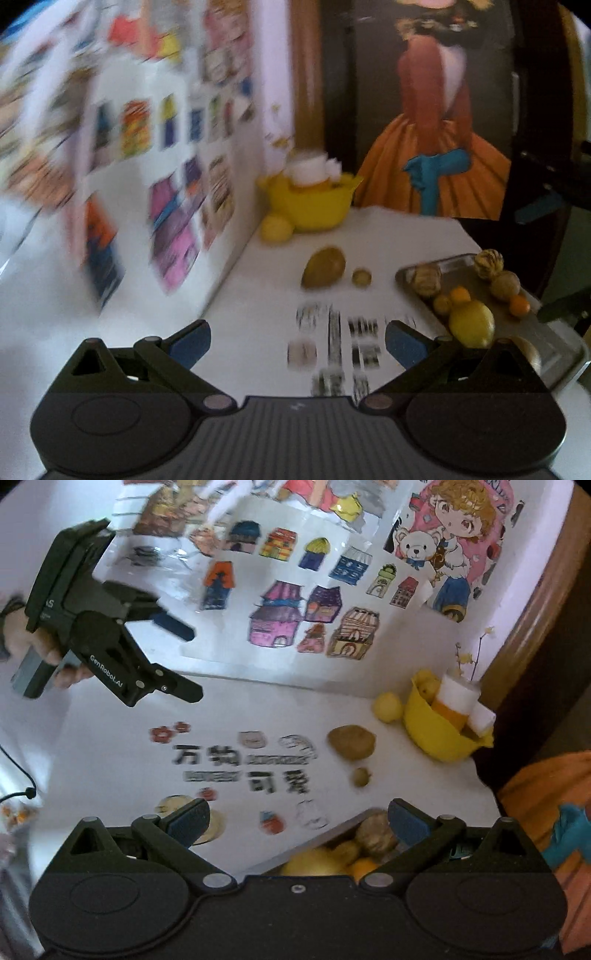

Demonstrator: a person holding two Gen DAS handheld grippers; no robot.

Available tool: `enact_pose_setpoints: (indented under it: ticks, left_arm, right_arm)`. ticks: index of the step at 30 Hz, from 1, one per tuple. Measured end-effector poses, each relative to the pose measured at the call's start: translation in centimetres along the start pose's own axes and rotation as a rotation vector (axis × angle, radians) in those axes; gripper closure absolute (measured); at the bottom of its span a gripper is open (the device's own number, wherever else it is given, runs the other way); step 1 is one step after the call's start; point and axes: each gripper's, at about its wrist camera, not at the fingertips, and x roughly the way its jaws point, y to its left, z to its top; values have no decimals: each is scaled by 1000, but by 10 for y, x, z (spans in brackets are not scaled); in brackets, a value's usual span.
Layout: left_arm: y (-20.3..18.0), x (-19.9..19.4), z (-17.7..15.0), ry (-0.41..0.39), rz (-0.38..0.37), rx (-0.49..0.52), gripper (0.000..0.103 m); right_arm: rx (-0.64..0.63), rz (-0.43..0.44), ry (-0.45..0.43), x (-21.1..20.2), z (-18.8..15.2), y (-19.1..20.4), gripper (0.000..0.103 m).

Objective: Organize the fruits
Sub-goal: 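Move both tools from the tray toward the brown mango and small fruit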

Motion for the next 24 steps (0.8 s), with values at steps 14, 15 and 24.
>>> enact_pose_setpoints:
  ticks: [14, 15, 24]
  left_arm:
    - [25, 139, 26, -27, -205, 92, 1]
    - [26, 144, 27, -30, -219, 93, 1]
    - [32, 198, 33, -8, -291, 35, 6]
  right_arm:
    - [20, 73, 102, 131, 4, -83, 17]
    - [27, 80, 108, 137, 4, -86, 19]
    - [23, 112, 156, 186, 2, -103, 31]
